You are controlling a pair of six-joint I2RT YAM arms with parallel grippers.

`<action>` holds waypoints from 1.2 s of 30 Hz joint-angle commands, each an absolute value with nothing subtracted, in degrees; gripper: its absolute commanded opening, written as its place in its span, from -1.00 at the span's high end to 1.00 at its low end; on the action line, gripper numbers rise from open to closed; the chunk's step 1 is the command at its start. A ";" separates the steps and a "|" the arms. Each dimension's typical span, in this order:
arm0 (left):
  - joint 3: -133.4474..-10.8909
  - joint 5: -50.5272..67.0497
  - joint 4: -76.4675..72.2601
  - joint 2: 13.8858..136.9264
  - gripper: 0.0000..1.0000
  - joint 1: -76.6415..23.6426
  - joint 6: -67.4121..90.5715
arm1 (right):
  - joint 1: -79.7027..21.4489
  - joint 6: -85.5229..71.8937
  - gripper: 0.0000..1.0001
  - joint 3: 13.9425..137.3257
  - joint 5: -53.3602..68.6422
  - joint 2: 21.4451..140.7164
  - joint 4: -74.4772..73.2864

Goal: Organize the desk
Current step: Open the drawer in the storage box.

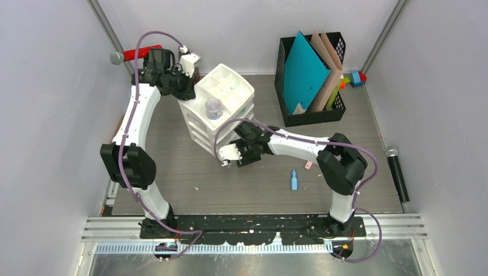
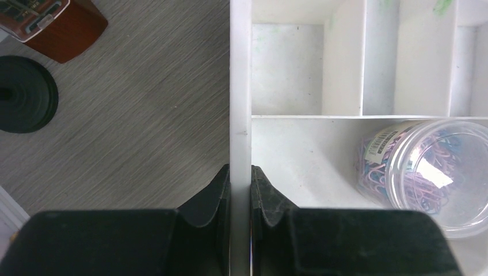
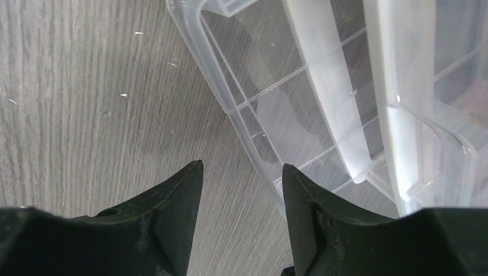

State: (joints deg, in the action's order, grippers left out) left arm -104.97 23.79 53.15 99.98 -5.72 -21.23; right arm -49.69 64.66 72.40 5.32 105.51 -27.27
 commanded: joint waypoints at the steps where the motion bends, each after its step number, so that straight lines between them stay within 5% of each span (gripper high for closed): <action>1: -107.18 20.33 56.24 103.71 1.00 -5.80 -25.23 | -51.83 64.03 -0.14 72.81 5.36 103.62 -33.39; 13: -111.16 19.52 60.96 105.91 1.00 -5.83 -33.56 | -54.01 67.09 0.33 75.33 0.91 102.57 -42.00; 19: -111.70 17.78 61.48 106.32 1.00 -5.80 -35.64 | -54.17 67.08 0.39 76.27 1.06 102.09 -44.28; 22: -112.40 17.17 61.66 106.98 1.00 -5.82 -35.78 | -54.65 66.22 0.30 76.18 0.56 101.55 -44.42; 27: -114.03 17.20 61.85 107.65 0.98 -5.80 -34.00 | -54.76 57.95 -0.17 77.49 0.97 100.29 -43.19; 36: -113.74 16.37 57.85 105.34 0.05 -5.84 -29.52 | -54.47 40.62 -0.54 76.78 0.49 92.98 -40.83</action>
State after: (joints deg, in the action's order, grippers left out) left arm -113.95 20.95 60.01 105.69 -6.37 -30.37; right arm -54.54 50.78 76.03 1.15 99.57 -42.50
